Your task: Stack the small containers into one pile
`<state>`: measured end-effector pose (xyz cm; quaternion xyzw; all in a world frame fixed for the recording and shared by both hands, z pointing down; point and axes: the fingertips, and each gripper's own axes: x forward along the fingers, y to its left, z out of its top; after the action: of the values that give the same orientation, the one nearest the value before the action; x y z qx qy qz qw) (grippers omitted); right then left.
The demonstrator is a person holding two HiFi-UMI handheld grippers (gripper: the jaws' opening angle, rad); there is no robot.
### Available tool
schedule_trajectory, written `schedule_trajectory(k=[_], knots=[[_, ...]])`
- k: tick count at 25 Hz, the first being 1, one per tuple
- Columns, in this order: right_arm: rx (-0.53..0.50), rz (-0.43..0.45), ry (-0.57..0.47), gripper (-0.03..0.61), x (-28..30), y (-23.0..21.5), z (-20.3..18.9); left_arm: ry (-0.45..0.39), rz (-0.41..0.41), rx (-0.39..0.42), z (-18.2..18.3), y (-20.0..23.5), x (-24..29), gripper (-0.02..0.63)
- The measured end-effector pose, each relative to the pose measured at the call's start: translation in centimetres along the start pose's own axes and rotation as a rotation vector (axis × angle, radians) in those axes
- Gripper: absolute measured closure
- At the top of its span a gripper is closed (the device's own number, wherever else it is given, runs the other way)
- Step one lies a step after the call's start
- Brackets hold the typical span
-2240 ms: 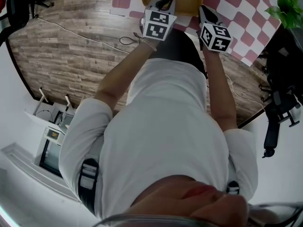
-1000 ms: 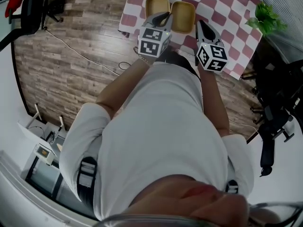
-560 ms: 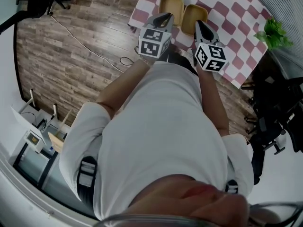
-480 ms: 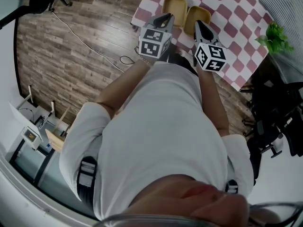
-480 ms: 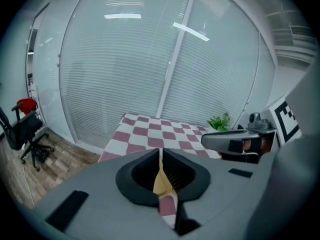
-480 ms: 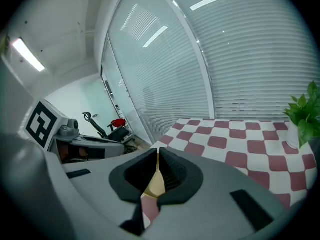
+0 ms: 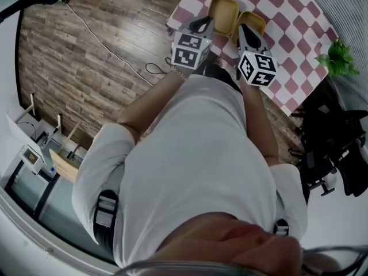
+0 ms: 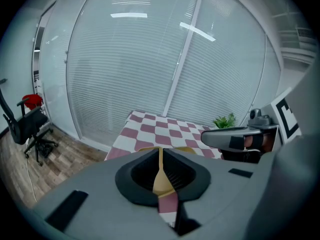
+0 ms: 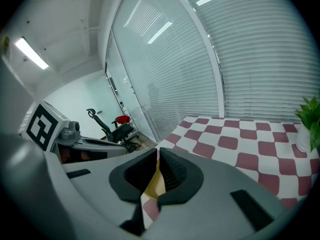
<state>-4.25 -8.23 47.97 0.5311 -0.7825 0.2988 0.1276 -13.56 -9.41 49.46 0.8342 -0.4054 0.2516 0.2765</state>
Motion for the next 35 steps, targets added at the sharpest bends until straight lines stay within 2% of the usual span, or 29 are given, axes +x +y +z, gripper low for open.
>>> schedule_trajectory(k=[10, 20, 24, 35], knots=[[0.017, 0.003, 0.068, 0.537, 2.6, -0.6, -2.7, 0.084, -0.026, -0.016, -2.6, 1.4, 3.4, 0.568], [0.037, 0.002, 0.102, 0.537, 5.0, -1.7, -4.7, 0.162, -0.004, -0.071, -6.2, 4.4, 7.9, 0.566], [0.055, -0.007, 0.104, 0.537, 5.3, -2.4, -5.4, 0.194, 0.012, -0.09, -7.6, 5.2, 9.4, 0.531], [0.097, -0.03, 0.119, 0.537, 4.8, -3.1, -7.7, 0.217, 0.025, -0.13, -9.8, 5.9, 11.2, 0.531]])
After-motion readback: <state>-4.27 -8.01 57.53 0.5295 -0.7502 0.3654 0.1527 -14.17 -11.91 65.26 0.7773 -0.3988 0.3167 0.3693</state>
